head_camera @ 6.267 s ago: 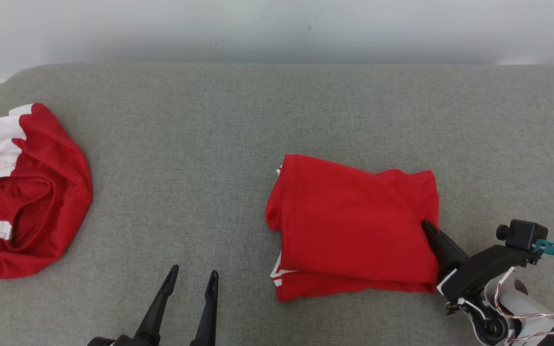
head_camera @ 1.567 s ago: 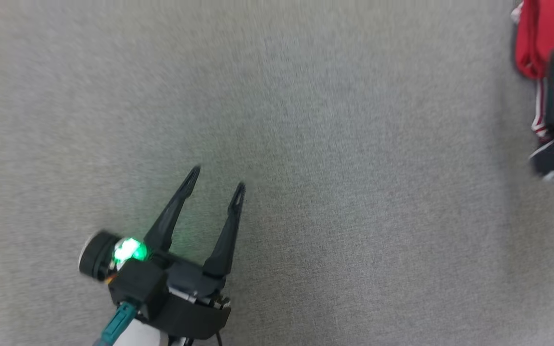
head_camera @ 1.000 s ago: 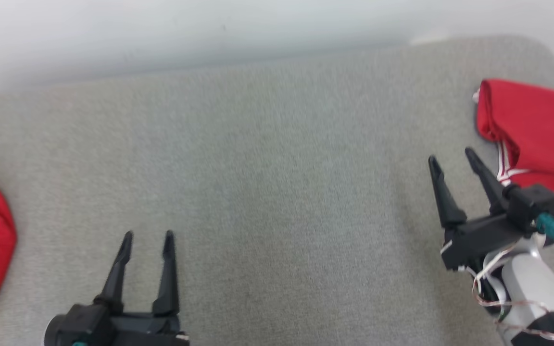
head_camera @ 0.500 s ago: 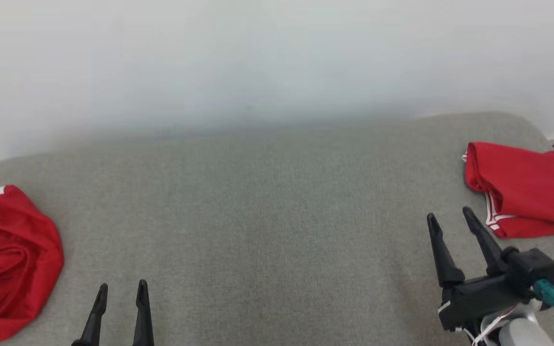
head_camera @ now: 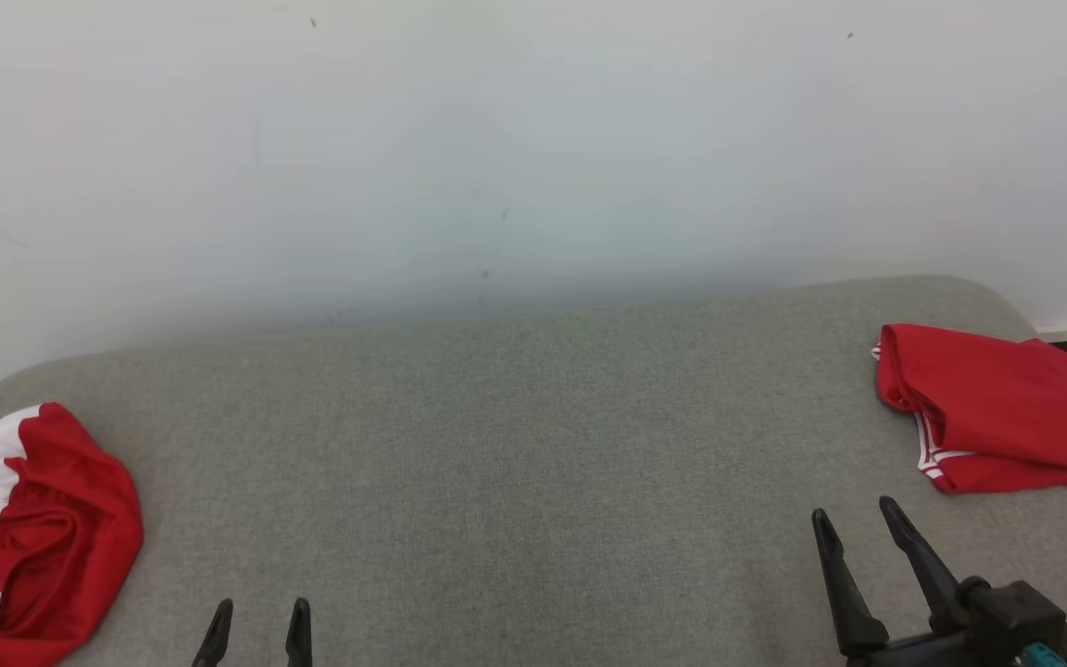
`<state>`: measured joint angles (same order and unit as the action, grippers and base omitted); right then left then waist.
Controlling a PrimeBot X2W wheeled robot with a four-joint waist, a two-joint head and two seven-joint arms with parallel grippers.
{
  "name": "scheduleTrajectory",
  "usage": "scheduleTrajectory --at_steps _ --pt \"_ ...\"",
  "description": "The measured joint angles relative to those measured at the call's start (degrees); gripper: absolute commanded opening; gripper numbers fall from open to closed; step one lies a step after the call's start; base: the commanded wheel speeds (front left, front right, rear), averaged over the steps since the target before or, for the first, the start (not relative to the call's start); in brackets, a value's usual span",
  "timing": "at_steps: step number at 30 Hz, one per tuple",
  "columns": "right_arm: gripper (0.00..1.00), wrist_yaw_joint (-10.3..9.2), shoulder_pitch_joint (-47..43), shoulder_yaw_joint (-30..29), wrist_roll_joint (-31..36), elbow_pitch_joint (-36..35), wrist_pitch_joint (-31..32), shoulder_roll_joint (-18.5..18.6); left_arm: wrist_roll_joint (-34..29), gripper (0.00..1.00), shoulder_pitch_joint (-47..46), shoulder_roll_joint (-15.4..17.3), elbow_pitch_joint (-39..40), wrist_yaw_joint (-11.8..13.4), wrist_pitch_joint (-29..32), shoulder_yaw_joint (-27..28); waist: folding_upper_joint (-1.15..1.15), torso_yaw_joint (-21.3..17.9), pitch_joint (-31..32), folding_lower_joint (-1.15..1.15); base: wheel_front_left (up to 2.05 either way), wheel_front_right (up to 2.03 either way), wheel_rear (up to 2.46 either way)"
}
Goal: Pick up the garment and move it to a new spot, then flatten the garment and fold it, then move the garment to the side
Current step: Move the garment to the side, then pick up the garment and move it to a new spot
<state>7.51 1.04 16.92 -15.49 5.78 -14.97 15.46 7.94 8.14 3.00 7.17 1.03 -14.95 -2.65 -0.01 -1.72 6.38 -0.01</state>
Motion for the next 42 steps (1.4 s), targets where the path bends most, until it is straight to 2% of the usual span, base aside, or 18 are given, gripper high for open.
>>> scheduleTrajectory --at_steps 13,42 --pt "1.0 0.0 -4.1 -1.0 0.9 -1.6 0.0 -0.5 -0.1 1.0 1.5 -0.1 -1.5 1.1 0.0 -0.6 0.01 -1.1 1.2 0.01 0.0 0.0 0.0" --pt "1.0 0.0 -4.1 -0.8 0.5 -0.7 0.0 -1.0 -0.2 1.0 1.4 -0.1 -2.3 0.1 0.0 0.2 0.01 -0.2 0.8 0.01 0.0 0.0 0.0"
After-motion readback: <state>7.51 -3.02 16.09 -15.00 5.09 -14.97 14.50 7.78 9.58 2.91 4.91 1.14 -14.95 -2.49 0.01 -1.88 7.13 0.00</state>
